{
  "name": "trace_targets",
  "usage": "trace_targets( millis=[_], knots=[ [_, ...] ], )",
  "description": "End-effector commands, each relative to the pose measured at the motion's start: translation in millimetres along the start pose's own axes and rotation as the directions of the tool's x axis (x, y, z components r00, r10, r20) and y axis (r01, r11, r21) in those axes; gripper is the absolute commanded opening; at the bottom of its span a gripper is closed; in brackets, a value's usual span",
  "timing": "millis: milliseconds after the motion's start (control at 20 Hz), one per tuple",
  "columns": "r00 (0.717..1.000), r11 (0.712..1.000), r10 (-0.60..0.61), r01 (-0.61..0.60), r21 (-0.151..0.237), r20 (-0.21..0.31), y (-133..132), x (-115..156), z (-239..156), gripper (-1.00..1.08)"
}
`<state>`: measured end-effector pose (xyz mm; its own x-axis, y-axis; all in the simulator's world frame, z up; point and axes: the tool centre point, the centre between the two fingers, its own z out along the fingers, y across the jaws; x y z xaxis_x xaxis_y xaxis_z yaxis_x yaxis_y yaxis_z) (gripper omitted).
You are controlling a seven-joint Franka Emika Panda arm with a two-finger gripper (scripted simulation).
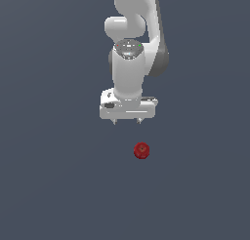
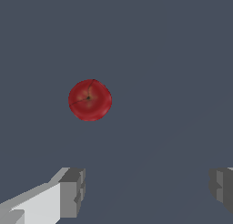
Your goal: Pick up the object and move it to a goal position.
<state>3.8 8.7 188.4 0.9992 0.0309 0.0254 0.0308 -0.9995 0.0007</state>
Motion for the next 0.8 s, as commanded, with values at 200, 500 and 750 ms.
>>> trace_targets(
  millis=[200, 500, 750],
  knots=[
    [1.0, 1.0, -0.013, 0.013, -0.008, 0.003, -1.4, 1.1, 0.4, 1.0],
    [0.999, 0.999, -0.036, 0.036, -0.027, 0.011, -4.2, 3.0, 0.7, 1.0],
    [0.999, 0.998, -0.05, 0.05, -0.025, 0.011, -5.3, 4.4, 2.5, 1.0]
  ],
)
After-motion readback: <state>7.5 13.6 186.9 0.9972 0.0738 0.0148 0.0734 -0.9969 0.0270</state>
